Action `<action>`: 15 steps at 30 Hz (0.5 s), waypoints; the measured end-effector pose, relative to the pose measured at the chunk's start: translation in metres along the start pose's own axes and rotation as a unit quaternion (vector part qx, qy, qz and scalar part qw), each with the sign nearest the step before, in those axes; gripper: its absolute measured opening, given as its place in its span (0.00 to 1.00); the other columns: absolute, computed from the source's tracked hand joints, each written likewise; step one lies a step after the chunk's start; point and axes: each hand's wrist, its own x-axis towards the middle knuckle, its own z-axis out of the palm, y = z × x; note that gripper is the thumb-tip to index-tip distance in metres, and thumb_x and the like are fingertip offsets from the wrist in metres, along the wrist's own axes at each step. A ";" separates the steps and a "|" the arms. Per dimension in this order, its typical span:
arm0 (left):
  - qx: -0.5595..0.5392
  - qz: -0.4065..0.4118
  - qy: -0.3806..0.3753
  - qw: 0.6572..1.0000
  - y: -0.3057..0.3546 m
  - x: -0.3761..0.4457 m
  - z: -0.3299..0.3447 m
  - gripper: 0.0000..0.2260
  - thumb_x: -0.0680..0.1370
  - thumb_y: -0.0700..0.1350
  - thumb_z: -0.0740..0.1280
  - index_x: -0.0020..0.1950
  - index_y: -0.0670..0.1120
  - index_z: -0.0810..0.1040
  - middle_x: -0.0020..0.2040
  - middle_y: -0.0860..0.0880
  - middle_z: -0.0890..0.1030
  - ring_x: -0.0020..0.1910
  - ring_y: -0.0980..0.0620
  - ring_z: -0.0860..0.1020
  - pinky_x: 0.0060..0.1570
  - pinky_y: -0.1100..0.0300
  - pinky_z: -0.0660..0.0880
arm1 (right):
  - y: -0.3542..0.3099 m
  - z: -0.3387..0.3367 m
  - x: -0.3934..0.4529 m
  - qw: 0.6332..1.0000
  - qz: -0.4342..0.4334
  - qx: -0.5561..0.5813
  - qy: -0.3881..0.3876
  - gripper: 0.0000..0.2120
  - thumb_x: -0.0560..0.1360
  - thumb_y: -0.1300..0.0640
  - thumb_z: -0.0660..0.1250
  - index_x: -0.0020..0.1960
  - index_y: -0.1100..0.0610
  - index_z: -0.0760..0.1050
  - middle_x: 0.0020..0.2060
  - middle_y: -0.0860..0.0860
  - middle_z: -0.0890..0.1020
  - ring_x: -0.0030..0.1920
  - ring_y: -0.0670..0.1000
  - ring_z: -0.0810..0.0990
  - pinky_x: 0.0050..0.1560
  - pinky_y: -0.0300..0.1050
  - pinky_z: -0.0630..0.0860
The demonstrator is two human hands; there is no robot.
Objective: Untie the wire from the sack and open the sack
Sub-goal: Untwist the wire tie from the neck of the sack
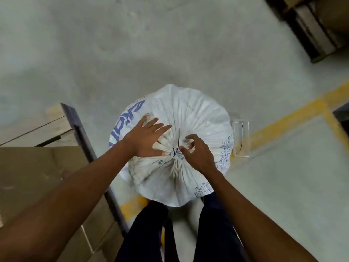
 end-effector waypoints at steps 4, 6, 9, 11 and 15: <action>0.019 0.038 -0.007 0.999 0.004 0.008 0.025 0.46 0.77 0.75 0.61 0.87 0.54 0.48 0.85 0.49 0.62 0.85 0.44 0.55 0.82 0.38 0.44 | 0.009 0.033 -0.007 0.993 0.090 0.072 0.016 0.11 0.76 0.43 0.73 0.50 0.48 0.77 0.41 0.46 0.84 0.47 0.51 0.82 0.50 0.53 0.79; 0.018 0.058 -0.011 0.998 0.007 0.012 0.037 0.46 0.77 0.75 0.61 0.87 0.54 0.49 0.84 0.51 0.64 0.85 0.45 0.57 0.82 0.37 0.46 | 0.013 0.050 -0.013 0.988 0.107 0.107 0.029 0.06 0.76 0.48 0.73 0.47 0.50 0.79 0.41 0.45 0.85 0.46 0.49 0.83 0.52 0.55 0.81; 0.034 0.082 -0.010 0.996 0.007 0.017 0.047 0.44 0.77 0.75 0.59 0.87 0.56 0.51 0.83 0.52 0.66 0.83 0.47 0.60 0.81 0.36 0.46 | 0.021 0.073 -0.016 0.979 0.124 0.153 0.046 0.02 0.76 0.56 0.72 0.47 0.51 0.83 0.44 0.46 0.87 0.47 0.48 0.84 0.55 0.56 0.81; 0.036 0.093 -0.016 0.995 0.007 0.020 0.056 0.44 0.77 0.75 0.60 0.86 0.57 0.50 0.83 0.53 0.65 0.84 0.47 0.60 0.81 0.36 0.44 | 0.025 0.089 -0.016 0.974 0.138 0.169 0.063 0.03 0.76 0.57 0.73 0.50 0.53 0.84 0.46 0.48 0.87 0.49 0.49 0.84 0.57 0.53 0.80; 0.051 0.103 -0.028 0.993 -0.004 0.023 0.073 0.44 0.77 0.74 0.62 0.86 0.58 0.49 0.86 0.53 0.59 0.85 0.48 0.56 0.81 0.37 0.42 | 0.030 0.112 -0.013 0.965 0.142 0.180 0.127 0.07 0.76 0.62 0.74 0.53 0.57 0.86 0.50 0.52 0.87 0.54 0.53 0.84 0.55 0.39 0.76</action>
